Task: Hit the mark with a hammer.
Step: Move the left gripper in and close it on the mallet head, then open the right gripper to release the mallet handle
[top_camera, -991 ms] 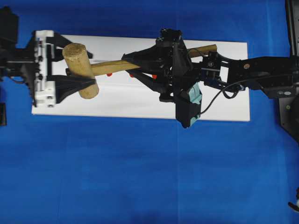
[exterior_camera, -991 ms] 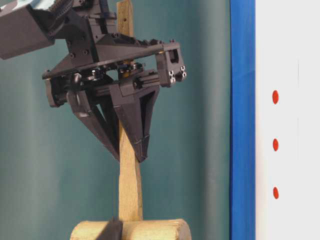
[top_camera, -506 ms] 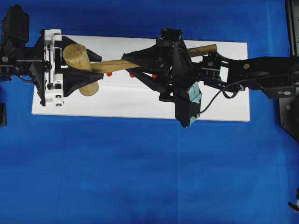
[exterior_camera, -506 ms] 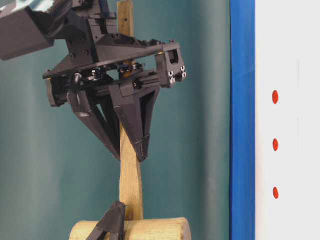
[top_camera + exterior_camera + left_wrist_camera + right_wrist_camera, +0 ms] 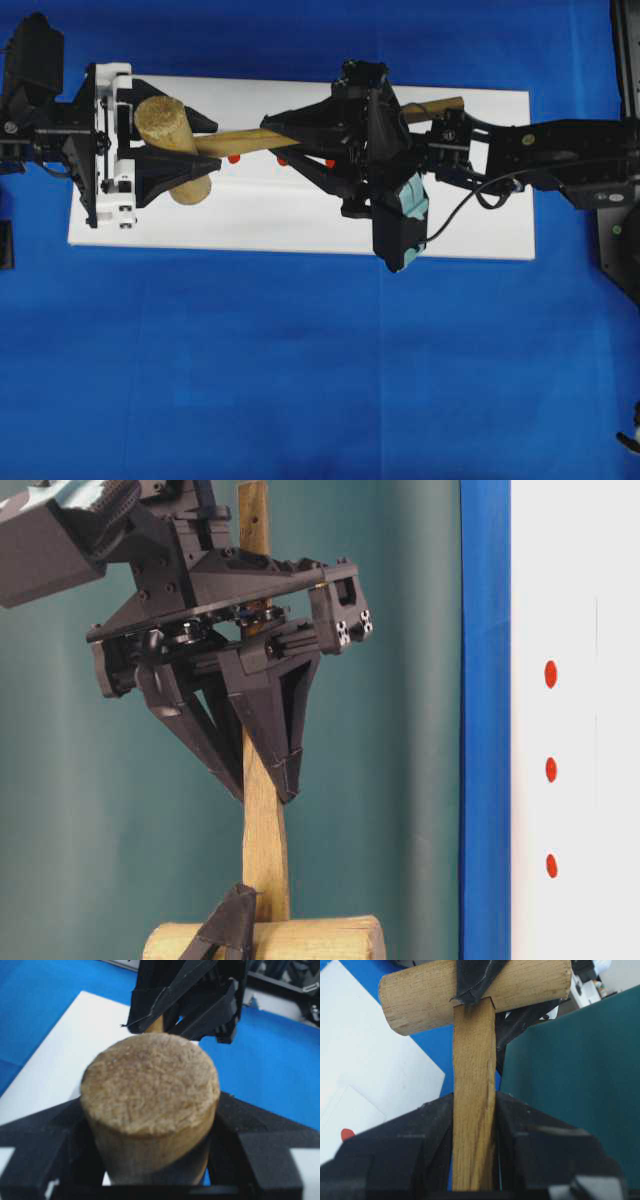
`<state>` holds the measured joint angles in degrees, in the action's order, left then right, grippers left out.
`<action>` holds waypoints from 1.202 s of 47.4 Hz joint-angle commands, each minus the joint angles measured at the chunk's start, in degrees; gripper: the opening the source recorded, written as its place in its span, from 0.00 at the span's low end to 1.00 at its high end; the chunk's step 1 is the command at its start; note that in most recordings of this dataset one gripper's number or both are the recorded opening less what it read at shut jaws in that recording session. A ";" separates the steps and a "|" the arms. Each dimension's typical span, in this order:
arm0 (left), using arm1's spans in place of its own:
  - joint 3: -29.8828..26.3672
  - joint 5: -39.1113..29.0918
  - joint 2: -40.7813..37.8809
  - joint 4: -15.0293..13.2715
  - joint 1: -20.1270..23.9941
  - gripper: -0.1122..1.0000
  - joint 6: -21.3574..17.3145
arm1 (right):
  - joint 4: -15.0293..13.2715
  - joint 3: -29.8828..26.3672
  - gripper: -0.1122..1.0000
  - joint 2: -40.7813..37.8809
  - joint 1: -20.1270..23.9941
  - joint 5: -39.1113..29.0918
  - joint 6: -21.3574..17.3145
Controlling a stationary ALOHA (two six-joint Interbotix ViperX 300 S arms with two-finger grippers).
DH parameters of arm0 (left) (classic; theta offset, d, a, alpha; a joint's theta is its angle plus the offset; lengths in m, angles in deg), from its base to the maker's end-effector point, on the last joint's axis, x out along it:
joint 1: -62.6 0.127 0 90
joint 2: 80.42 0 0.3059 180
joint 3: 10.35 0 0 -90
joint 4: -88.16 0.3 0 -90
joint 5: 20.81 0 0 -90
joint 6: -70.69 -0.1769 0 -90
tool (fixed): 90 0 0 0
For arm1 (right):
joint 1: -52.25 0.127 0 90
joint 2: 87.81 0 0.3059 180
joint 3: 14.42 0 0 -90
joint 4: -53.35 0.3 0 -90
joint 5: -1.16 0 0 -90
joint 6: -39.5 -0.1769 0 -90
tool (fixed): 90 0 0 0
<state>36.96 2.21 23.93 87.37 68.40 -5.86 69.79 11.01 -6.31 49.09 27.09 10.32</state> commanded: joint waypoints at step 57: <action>-1.05 -4.22 0.88 0.00 -1.23 0.50 -22.50 | 13.54 -1.93 0.96 7.12 0.62 -17.93 -19.07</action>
<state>37.40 -2.36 24.02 87.54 67.43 -28.27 83.06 10.30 0.37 49.70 8.89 -8.23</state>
